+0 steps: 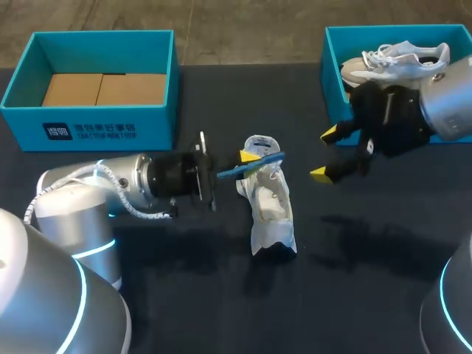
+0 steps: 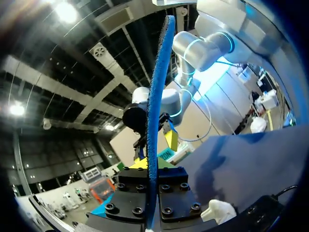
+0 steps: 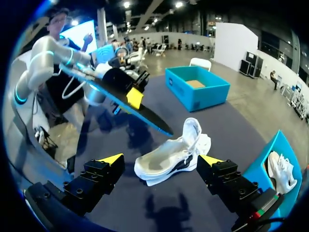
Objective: Take the shoe out of the shoebox, open the shoe tongue, remove and reinsert the insole, then place the shoe into the shoebox
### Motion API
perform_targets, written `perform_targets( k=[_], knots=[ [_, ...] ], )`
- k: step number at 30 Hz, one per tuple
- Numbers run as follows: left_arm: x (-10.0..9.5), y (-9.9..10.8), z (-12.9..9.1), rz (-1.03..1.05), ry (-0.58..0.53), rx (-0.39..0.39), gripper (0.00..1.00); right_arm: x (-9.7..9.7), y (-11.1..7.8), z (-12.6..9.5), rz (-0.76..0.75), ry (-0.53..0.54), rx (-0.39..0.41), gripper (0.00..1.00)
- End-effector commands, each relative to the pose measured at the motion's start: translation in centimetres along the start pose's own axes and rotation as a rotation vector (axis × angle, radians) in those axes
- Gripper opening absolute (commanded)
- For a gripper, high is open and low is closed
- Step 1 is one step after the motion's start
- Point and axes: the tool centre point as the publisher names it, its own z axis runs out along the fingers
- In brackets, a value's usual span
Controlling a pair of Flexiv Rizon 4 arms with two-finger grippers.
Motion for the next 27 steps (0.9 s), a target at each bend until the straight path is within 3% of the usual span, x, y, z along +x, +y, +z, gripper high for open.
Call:
perform_targets(
  k=[1, 2, 4, 16, 18, 27],
  knots=[
    [0.7, -0.6, -0.5, -0.063, 0.006, 0.001, 0.0, 0.3, -0.2, 0.6, -0.023, 0.005, 0.05, 1.0],
    [0.8, -0.6, -0.5, -0.065, 0.009, 0.002, 0.0, 0.4, -0.3, 0.8, -0.025, 0.01, 0.053, 1.0],
    [1.1, -0.3, -0.5, -0.079, 0.018, -0.007, 0.0, 0.4, -1.0, 1.5, 0.019, -0.004, 0.134, 1.0],
    [2.3, 0.4, -0.8, -0.16, 0.065, -0.014, 0.0, 0.4, -1.0, 1.5, 0.019, -0.004, 0.134, 1.0],
    [2.5, 0.5, -1.1, -0.167, 0.072, -0.018, 0.0, 0.1, -0.8, 1.8, -0.04, -0.042, 0.219, 1.0],
    [3.4, 1.6, -1.8, -0.177, 0.063, -0.021, 0.0, -0.8, -0.9, 2.9, -0.277, -0.095, 0.317, 1.0]
  ],
)
